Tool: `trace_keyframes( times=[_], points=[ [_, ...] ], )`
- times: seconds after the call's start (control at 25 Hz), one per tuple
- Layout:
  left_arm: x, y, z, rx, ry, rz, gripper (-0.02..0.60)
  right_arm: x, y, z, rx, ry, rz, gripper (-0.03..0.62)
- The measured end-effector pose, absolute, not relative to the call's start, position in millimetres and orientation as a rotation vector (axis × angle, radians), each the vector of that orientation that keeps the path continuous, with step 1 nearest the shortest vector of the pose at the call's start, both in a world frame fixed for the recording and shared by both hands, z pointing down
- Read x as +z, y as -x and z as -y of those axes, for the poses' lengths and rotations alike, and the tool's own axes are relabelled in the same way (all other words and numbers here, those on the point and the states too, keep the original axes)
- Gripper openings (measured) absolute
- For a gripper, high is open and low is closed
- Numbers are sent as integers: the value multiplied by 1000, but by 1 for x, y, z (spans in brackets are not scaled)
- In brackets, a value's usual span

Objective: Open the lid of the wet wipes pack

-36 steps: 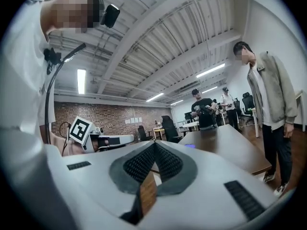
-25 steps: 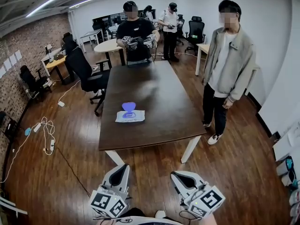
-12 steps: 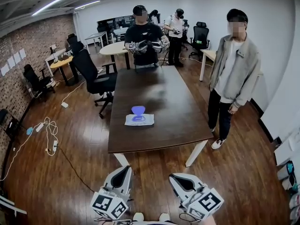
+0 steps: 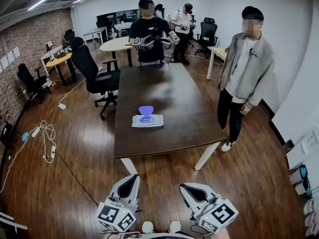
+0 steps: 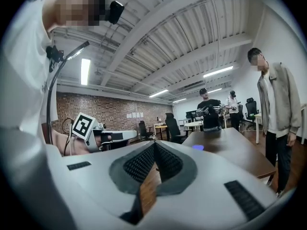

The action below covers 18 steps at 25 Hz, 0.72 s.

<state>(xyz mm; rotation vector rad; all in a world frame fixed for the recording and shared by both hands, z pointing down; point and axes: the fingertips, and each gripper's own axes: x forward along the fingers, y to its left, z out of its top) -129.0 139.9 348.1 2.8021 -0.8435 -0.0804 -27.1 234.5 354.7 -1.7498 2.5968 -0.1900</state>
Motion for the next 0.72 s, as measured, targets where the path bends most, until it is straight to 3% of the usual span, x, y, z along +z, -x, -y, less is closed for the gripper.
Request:
trace_keyframes(
  times=[0.72],
  points=[
    [340, 141, -115, -101, -2826, 798, 0, 347, 40, -213, -155, 1793, -2581, 7]
  ],
)
